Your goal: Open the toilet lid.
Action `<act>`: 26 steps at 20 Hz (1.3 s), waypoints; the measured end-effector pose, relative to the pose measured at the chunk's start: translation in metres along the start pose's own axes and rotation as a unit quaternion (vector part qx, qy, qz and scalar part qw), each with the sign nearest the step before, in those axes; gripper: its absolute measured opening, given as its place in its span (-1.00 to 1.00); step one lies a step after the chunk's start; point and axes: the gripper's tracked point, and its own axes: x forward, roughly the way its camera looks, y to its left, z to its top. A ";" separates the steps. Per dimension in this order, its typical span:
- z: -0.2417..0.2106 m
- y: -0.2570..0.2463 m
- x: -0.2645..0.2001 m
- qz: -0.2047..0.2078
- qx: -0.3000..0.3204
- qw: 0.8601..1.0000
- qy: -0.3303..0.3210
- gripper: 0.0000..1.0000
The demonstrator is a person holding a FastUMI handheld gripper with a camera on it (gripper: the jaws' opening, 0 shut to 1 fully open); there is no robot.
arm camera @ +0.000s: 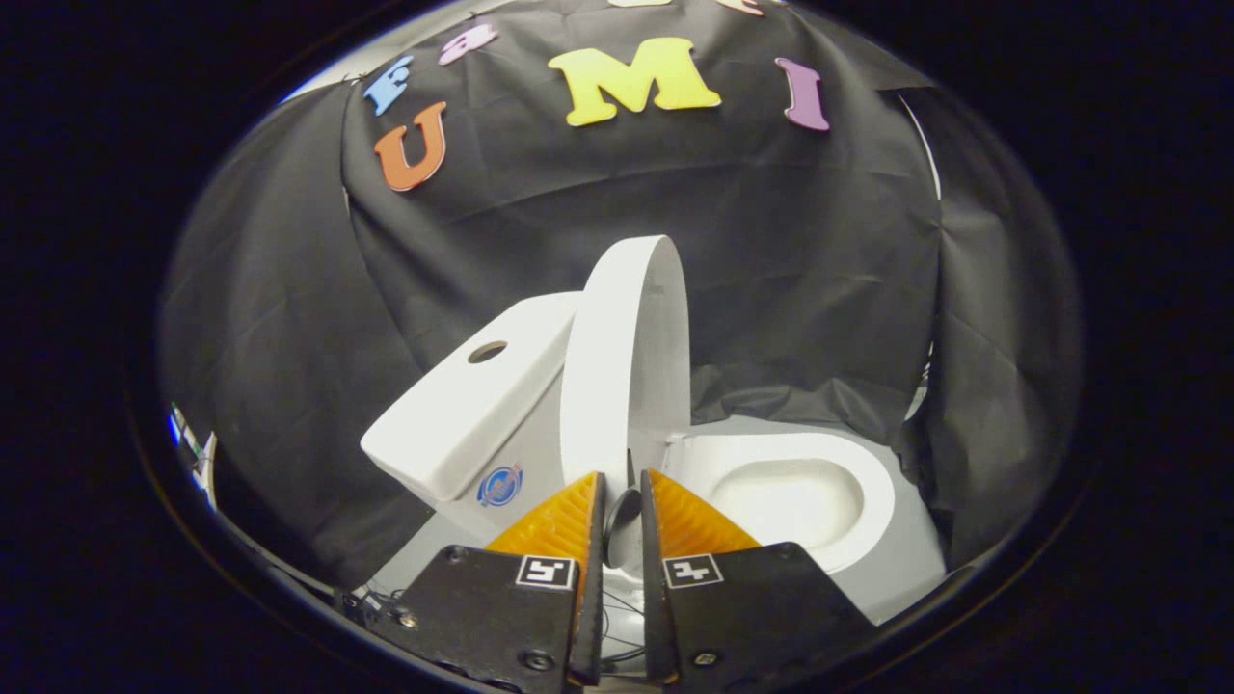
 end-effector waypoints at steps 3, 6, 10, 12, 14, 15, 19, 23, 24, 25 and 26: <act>-0.001 0.017 0.004 0.005 -0.017 1.000 0.001 -0.58; -0.002 0.035 0.010 0.010 -0.026 1.000 0.003 -0.58; -0.005 0.049 0.017 0.011 -0.045 0.999 0.005 -0.58; -0.006 0.056 0.018 0.012 -0.048 0.999 0.005 -0.58; -0.007 0.059 0.020 0.012 -0.054 0.998 0.005 -0.58; -0.007 0.062 0.020 0.013 -0.056 0.998 0.006 -0.58; -0.009 0.069 0.023 0.020 -0.058 0.998 0.007 -0.58; -0.010 0.076 0.026 0.024 -0.064 0.998 0.010 -0.57; -0.010 0.076 0.027 0.024 -0.065 0.998 0.010 -0.57; -0.010 0.076 0.027 0.024 -0.069 0.997 0.009 -0.57; -0.009 0.077 0.028 0.022 -0.071 0.997 0.005 -0.57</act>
